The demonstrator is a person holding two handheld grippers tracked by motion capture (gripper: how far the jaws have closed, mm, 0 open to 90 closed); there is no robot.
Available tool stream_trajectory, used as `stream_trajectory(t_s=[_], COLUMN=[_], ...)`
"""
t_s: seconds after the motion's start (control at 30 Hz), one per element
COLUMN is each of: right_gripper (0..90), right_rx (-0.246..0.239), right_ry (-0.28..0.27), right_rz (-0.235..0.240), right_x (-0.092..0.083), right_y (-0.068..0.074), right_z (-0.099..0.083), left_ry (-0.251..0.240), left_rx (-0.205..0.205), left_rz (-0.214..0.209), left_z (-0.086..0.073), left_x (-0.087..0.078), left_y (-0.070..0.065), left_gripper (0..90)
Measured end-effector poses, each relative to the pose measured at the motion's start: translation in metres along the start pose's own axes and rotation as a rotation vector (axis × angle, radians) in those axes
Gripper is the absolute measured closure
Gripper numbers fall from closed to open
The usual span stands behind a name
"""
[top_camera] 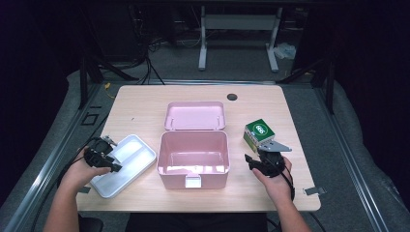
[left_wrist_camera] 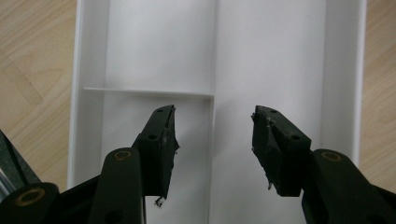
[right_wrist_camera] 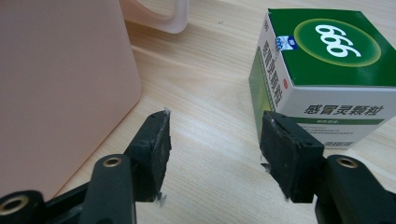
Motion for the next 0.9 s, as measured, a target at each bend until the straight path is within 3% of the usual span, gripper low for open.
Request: stream_trajectory(t_s=[0.4,0.57,0.9], right_gripper=[39.9,37.0,27.1], right_rx=[-0.047,-0.038,-0.073], right_ry=[0.077,0.098,0.175], right_rz=[-0.016,-0.007,-0.035], right_x=[0.003,0.004,0.013], right_y=[0.003,0.002,-0.01], right_z=[0.006,0.018,0.044], left_ry=[-0.033,-0.037,-0.029], left_rx=[0.01,0.018,0.027], left_rz=[-0.019,-0.015,-0.015], left_z=[0.006,0.007,0.006], left_x=[-0.008,-0.011,-0.011], left_y=[-0.009,-0.011,-0.013], left_gripper=[46.3,46.1,45.6])
Point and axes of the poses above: each handheld gripper's, and its own axes: x roughly forward along the jaws, z roughly out of its top, y roughly to its left, the point moved 10 cm from there along x, roughly forward along the jaws, and after that the axes turned 12 degrees about x, right-handed, at the moved point
